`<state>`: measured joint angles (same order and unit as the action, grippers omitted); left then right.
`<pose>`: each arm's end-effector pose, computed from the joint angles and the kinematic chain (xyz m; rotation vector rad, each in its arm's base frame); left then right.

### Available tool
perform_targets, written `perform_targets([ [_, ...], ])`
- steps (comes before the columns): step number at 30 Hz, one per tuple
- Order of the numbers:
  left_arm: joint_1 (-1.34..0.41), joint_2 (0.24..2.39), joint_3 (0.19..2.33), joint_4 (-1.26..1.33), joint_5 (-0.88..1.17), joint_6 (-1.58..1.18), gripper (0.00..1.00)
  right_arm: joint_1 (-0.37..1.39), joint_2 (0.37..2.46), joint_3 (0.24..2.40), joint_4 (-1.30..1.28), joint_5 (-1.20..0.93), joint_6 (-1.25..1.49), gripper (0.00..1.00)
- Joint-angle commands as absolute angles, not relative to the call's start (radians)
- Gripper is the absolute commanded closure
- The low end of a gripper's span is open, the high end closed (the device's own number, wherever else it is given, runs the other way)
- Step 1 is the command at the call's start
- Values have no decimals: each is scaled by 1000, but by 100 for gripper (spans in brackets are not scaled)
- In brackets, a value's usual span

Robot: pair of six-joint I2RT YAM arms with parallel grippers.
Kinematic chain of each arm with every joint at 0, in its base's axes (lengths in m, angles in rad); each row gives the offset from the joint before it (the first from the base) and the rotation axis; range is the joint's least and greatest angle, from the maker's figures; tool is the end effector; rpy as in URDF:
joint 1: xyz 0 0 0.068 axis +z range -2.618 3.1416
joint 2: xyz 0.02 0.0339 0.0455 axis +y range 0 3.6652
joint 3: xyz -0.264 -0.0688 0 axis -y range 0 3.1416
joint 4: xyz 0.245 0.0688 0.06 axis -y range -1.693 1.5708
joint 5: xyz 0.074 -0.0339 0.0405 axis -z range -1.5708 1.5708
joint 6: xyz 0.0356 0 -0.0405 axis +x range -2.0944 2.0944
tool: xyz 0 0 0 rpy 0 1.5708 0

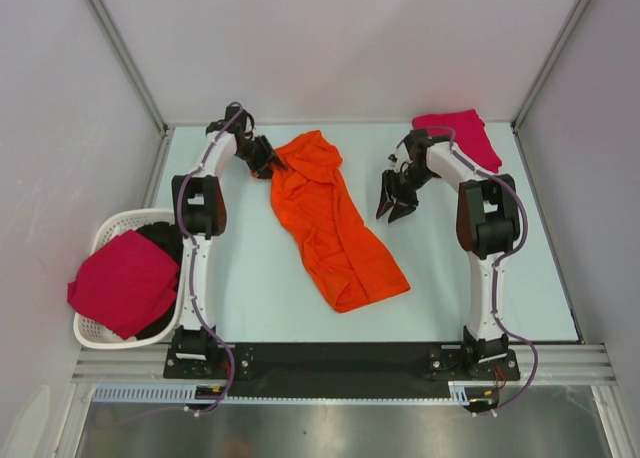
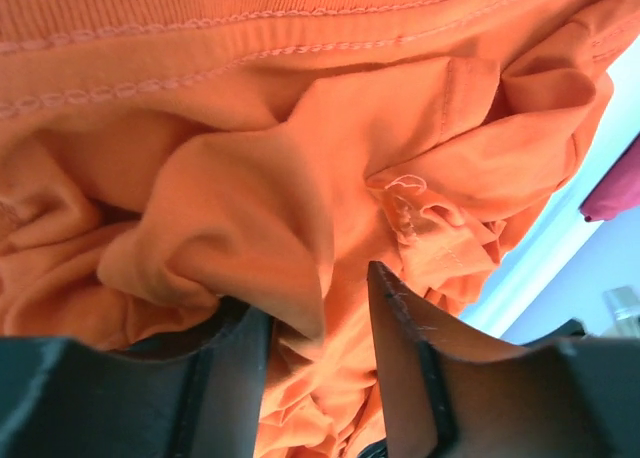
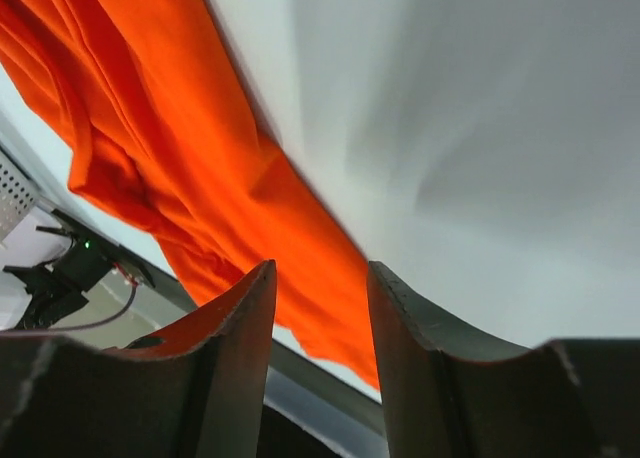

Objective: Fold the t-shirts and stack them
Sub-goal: Rotate the tshirt 90 degrees

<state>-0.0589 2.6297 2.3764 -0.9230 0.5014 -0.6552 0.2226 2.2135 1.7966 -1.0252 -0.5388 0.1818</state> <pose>0.5409 -0.0490 0.1424 -0.6904 2.7379 -0.8736 0.4251 0.1149 0.1768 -0.1149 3.0062 0.8525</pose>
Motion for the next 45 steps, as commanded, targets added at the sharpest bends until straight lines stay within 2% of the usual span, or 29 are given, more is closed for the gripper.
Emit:
perform_targets([
  [1,-40,2661,2405,-943,436,-624,49,222,2065,1694,-1121,-546,176,52],
  [6,-37,2655,2404,-950,437,-603,44,224,1950,1568,-1135,-495,178,50],
  [16,-38,2635,2382,-985,419,-560,38,298,1868,1276,-1143,-508,248,44],
  [20,-43,2560,2326,-1008,327,-502,31,314,1858,1229,-1141,-489,261,44],
  [21,-40,2510,2316,-1008,312,-489,26,321,1850,1218,-1132,-488,268,44],
  [26,-18,2334,2275,-1012,325,-474,18,331,1802,1233,-1123,-491,273,44],
  [29,-24,2125,2180,-1012,340,-472,15,348,1772,1293,-1108,-502,276,44],
  [35,-130,1869,1886,-1015,295,-431,18,425,1824,1382,-1060,-551,301,44],
  [39,-219,1822,1697,-1045,190,-385,19,462,1899,1402,-1043,-698,287,45],
  [45,-236,1744,1542,-1023,143,-350,19,508,1966,1480,-1086,-611,223,45],
])
